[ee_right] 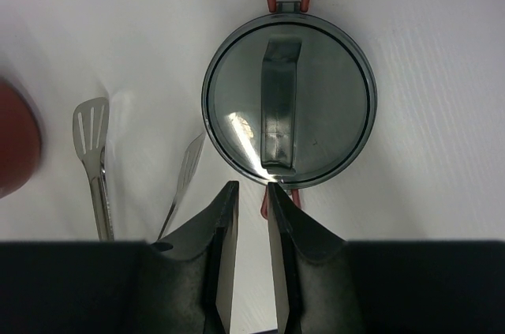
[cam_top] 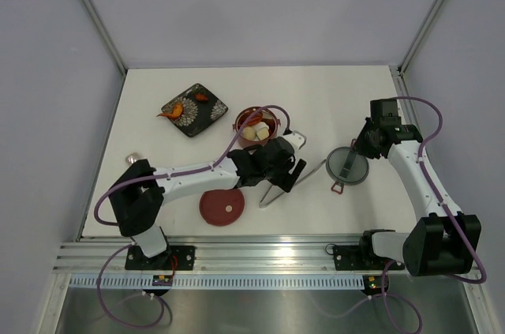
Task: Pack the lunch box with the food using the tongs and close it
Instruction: Place the clamp at the center of the board, then pick up the box lid from the center of the board.
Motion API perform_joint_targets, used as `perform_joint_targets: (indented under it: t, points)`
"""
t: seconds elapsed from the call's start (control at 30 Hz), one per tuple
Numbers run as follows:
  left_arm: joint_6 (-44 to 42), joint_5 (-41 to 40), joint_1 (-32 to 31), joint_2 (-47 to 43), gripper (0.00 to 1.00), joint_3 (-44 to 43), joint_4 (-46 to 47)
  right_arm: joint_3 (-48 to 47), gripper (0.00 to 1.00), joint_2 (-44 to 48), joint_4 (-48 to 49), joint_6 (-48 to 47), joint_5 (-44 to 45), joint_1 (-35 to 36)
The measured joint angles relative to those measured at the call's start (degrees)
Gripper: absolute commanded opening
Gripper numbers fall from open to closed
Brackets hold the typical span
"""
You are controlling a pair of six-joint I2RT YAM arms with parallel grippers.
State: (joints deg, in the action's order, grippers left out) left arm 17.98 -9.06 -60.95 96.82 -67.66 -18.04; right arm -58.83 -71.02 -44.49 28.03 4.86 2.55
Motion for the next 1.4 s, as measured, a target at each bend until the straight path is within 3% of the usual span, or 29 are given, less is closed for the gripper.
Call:
perform_joint_targets:
  t: [0.3,0.53,0.73,1.1,1.4]
  points:
    - [2.4,-6.1,0.7,-16.3,0.75,2.3,-4.7,0.0,0.31,0.0,0.9,0.4,-1.9,0.0]
    - [10.7,-10.4,6.2,-27.9,0.75,10.5,-13.1,0.1,0.34,0.0,1.9,0.5,-3.2,0.0]
    - [18.4,-12.4,7.6,-29.2,0.69,15.6,-21.5,0.4,0.39,0.0,2.4,0.7,-4.3,0.0]
    - [33.3,-17.9,8.8,-25.3,0.63,17.0,-33.4,0.4,0.43,0.0,2.7,0.7,-6.0,0.0]
    - [40.0,-15.3,15.9,-27.6,0.59,27.2,-33.2,0.4,0.43,-0.5,2.9,0.7,-6.1,0.0]
